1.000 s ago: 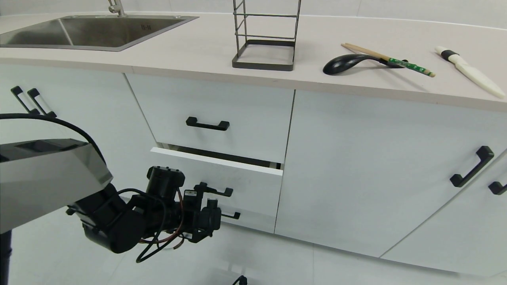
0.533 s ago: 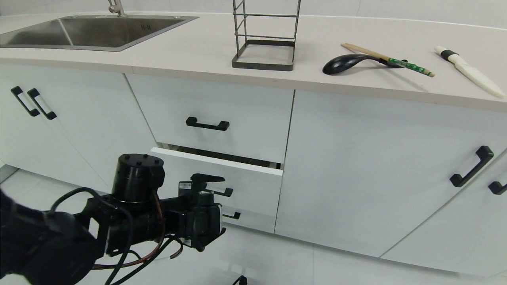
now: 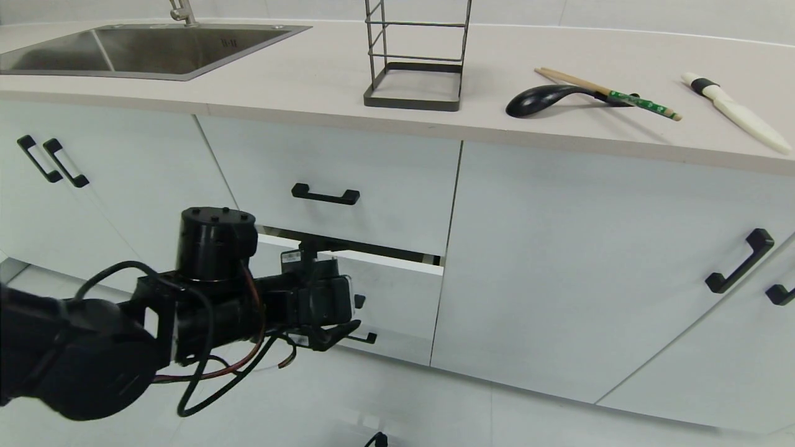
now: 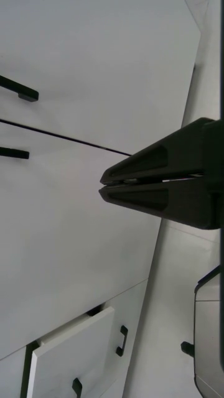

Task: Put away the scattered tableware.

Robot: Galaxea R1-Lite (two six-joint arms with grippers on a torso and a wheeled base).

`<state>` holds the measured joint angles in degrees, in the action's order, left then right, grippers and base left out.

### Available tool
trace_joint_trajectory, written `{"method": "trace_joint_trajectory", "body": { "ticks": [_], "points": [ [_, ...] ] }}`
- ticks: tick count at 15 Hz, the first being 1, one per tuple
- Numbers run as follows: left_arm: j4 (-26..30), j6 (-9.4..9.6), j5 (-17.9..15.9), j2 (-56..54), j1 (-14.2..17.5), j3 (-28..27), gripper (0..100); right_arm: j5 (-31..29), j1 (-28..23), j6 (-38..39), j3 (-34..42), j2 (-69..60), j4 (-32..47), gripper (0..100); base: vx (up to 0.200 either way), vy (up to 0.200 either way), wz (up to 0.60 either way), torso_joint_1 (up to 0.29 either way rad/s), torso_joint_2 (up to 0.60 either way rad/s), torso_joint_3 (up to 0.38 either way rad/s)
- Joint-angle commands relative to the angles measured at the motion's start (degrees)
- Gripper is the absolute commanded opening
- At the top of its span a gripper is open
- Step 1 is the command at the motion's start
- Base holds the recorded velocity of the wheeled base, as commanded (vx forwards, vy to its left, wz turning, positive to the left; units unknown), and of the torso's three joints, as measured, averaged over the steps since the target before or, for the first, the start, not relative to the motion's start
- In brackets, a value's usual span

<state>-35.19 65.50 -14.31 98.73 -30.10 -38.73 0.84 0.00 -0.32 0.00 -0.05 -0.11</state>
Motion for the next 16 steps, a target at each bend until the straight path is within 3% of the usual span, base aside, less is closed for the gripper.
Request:
{"method": "trace_joint_trajectory", "body": {
  "ticks": [1,5,10,14,16],
  "points": [
    [-1.81,0.15,-0.01,10.34,0.30,-5.22,100,0.04,0.00,-0.03,0.00,0.05,-0.07,0,0.000,0.000,0.00,0.000,0.00,0.000],
    [-5.50,0.07,0.16,16.05,0.92,-7.06,100,0.04,0.00,-0.03,0.00,0.05,0.02,0,0.000,0.000,0.00,0.000,0.00,0.000],
    [-7.43,0.24,0.34,17.55,4.35,-7.59,100,0.04,0.09,0.05,0.00,0.05,0.02,0,0.000,0.000,0.00,0.000,0.00,0.000],
    [-8.31,0.24,0.25,19.39,4.26,-7.41,100,0.04,0.00,-0.03,0.00,0.05,0.02,0,0.000,0.000,0.00,0.000,0.00,0.000],
    [-8.49,0.07,-0.10,17.02,2.94,-3.99,100,0.04,0.09,-0.03,0.00,0.05,-0.07,0,0.000,0.000,0.00,0.000,0.00,0.000]
  ]
}}
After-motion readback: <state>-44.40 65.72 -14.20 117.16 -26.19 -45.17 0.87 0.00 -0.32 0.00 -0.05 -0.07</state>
